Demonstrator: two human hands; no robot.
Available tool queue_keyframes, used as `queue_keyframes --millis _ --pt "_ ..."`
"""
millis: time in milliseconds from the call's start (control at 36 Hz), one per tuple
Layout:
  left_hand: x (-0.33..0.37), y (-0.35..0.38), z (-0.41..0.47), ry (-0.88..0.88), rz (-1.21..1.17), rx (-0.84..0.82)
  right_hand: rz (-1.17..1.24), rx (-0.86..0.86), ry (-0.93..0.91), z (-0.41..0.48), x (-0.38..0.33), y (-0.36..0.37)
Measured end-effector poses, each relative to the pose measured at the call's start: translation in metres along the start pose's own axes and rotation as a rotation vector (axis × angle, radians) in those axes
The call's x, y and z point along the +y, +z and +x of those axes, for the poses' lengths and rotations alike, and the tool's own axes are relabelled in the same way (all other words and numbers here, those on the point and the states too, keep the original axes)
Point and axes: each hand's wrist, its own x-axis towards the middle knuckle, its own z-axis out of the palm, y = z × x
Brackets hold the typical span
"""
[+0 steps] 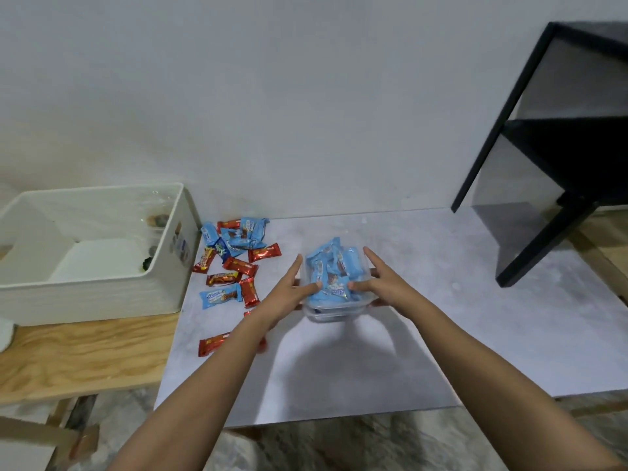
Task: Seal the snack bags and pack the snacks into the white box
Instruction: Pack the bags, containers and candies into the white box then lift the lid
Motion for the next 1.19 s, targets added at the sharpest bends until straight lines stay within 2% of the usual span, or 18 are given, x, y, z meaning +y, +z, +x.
queue_keyframes --millis 222,444,611,806,972,1194 --pt "0.060 -0.108 -0.018 0.186 0.051 0.175 -0.024 -0.037 -0.250 0.031 -0.106 0.053" --pt "0.075 -0.258 -0.029 0.267 0.025 0.266 -0.061 -0.060 -0.399 0.083 -0.195 0.169" --pt "0.063 -0.388 -0.041 0.184 0.133 0.191 -0.143 -0.061 -0.400 0.123 -0.233 0.274" --pt "0.035 -0.504 -0.043 0.128 0.133 0.156 -0.097 -0.066 -0.346 0.163 -0.261 0.383" --pt "-0.009 -0.550 -0.038 0.041 0.050 0.156 -0.125 -0.068 -0.279 0.181 -0.251 0.448" --pt "-0.068 -0.557 -0.027 -0.036 -0.038 0.095 -0.119 -0.122 -0.162 0.201 -0.212 0.481"
